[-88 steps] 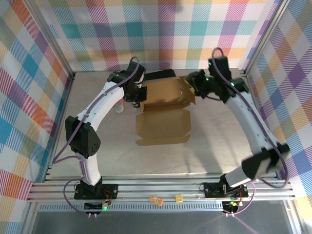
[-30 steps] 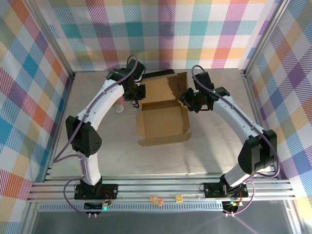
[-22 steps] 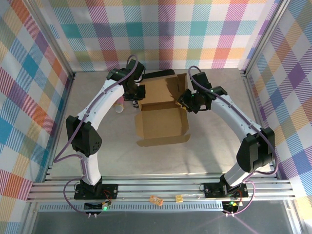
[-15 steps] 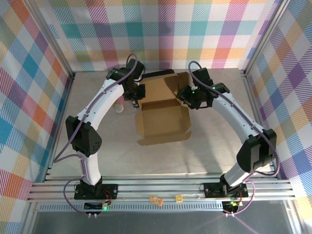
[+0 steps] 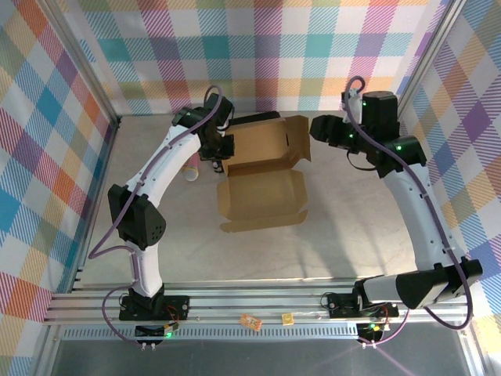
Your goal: Fold the paper box
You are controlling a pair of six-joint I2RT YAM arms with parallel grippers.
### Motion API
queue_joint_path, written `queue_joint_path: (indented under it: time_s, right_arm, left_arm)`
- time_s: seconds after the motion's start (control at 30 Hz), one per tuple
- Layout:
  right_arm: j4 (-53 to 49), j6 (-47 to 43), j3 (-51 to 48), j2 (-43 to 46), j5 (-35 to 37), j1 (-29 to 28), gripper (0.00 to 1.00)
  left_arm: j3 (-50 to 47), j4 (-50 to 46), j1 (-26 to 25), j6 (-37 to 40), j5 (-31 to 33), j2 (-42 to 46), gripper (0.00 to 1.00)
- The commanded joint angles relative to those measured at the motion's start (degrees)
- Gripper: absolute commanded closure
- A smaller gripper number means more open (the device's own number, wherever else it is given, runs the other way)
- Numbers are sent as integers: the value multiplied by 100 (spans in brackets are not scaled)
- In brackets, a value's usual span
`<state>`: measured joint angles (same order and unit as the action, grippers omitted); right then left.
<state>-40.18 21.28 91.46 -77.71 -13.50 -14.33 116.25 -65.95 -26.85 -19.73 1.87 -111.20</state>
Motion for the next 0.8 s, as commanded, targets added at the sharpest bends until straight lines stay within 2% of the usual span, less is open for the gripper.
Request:
queue_joint_path:
  time_s: [0.0, 0.1, 0.2, 0.33, 0.57, 0.77]
  right_arm:
    - [139, -916, -226, -386, 176, -25, 48]
    - [132, -1280, -45, -757, 188, -47, 49]
    - [75, -1423, 141, -1112, 490, -61, 51]
    - [93, -1481, 363, -1435, 656, -136, 59]
    - [109, -1432, 452, -1668, 2159, -540, 76]
    - [114, -1360, 441, -1686, 2880, -901, 79]
  left_arm:
    - [188, -180, 31, 80, -148, -49, 100]
    - [205, -197, 30, 77, -176, -67, 100]
    - [207, -199, 28, 81, -187, -64, 100]
    - [221, -216, 31, 78, -201, -86, 100]
    - [282, -243, 31, 78, -221, -139, 100]
    - [288, -239, 40, 70, -236, -181, 100]
